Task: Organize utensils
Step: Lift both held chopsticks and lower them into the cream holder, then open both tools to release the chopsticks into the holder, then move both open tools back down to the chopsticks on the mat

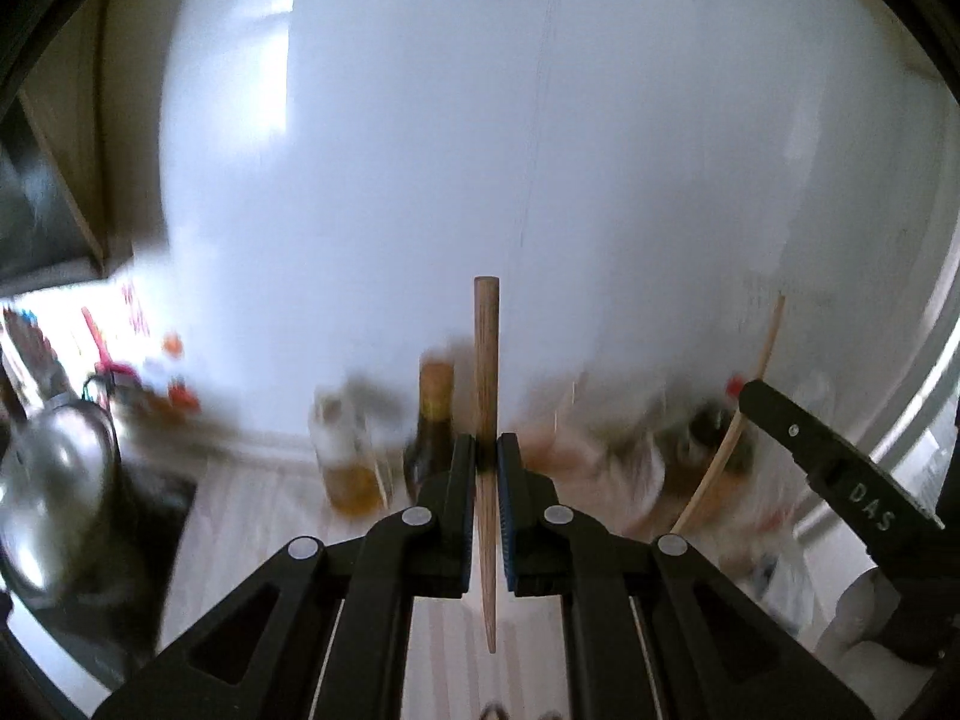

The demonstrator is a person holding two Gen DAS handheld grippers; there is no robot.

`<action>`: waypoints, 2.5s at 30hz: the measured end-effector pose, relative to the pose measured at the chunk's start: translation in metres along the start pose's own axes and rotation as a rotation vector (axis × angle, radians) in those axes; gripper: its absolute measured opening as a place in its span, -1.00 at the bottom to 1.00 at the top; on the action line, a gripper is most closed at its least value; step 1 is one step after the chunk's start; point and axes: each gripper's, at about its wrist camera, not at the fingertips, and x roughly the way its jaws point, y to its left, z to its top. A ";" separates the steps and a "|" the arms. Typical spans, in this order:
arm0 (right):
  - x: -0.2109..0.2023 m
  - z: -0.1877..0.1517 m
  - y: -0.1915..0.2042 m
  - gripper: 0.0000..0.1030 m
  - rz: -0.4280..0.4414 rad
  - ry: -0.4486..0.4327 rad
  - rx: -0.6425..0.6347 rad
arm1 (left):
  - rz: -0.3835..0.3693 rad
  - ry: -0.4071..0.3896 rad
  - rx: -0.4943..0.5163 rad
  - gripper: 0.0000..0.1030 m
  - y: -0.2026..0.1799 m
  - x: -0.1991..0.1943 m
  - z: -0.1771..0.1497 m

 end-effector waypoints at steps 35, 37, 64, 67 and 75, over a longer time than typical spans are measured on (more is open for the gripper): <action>0.150 0.080 -0.029 -0.83 -0.041 0.010 -0.001 | 0.027 0.057 0.015 -0.44 -0.005 0.118 0.056; 0.141 0.085 -0.030 -0.60 -0.034 0.012 0.005 | 0.064 0.042 0.009 0.44 0.001 0.104 0.055; 0.009 -0.073 -0.121 0.26 -0.282 0.299 0.078 | 0.181 0.346 0.027 1.00 -0.001 0.085 -0.126; 0.011 -0.100 -0.143 0.26 -0.312 0.362 0.112 | 0.186 0.406 0.048 1.00 -0.012 0.096 -0.150; 0.033 -0.171 -0.204 -0.12 -0.331 0.576 0.199 | 0.178 0.547 0.109 1.00 -0.047 0.134 -0.207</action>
